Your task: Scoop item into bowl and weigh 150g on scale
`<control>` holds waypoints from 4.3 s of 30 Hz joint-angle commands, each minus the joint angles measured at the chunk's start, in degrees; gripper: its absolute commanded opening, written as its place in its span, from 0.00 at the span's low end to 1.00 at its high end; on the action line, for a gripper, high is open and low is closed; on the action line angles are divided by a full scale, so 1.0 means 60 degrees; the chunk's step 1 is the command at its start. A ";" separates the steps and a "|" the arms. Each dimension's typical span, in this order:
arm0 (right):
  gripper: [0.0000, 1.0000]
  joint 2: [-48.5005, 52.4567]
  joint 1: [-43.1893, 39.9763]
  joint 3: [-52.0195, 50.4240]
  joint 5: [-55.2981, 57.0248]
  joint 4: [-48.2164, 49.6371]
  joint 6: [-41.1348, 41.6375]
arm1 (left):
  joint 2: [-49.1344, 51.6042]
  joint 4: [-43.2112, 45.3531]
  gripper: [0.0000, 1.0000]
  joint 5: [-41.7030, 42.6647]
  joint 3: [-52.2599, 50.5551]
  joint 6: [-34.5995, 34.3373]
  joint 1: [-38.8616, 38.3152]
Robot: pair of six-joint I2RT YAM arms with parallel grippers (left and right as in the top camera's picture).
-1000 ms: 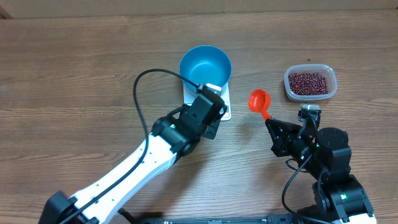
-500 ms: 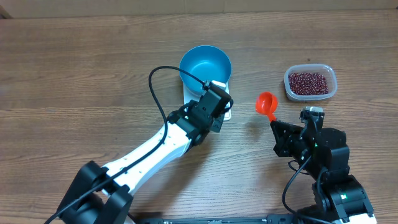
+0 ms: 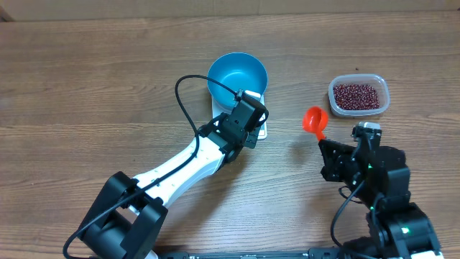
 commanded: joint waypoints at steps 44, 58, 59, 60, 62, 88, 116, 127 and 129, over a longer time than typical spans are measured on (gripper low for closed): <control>0.03 0.0525 -0.0754 0.2415 0.1249 -0.1166 -0.0652 | 0.2481 -0.2157 0.04 0.0834 0.2892 0.1432 0.0444; 0.03 0.0525 -0.0754 0.2415 0.1246 -0.1169 -0.0678 | 0.2601 -0.2255 0.04 0.0721 0.2867 0.1570 0.0168; 0.04 0.0525 -0.0754 0.2415 0.1246 -0.1169 -0.0678 | 0.2648 -0.2262 0.04 0.0725 0.2867 0.1570 0.0168; 0.03 0.0525 -0.0754 0.2415 0.1246 -0.1169 -0.0678 | 0.2663 -0.2291 0.04 0.0729 0.2867 0.1566 0.0171; 0.03 0.0525 -0.0754 0.2415 0.1246 -0.1169 -0.0678 | 0.2699 -0.2310 0.04 0.0718 0.2867 0.1570 0.0168; 0.03 0.0525 -0.0750 0.2415 0.1169 -0.1173 -0.0678 | 0.2805 -0.2670 0.04 0.0142 0.2867 0.1494 0.0178; 0.04 0.0525 -0.0750 0.2415 0.1140 -0.1173 -0.0678 | 0.3300 -0.2616 0.04 0.0000 0.2867 0.1457 0.0178; 0.03 0.0525 -0.0750 0.2415 0.1140 -0.1173 -0.0674 | 0.3249 -0.2721 0.04 0.0331 0.2907 0.1417 0.0157; 0.03 0.0525 -0.0750 0.2415 0.1140 -0.1177 -0.0678 | 0.3133 -0.2830 0.04 0.0688 0.2983 0.1399 0.0149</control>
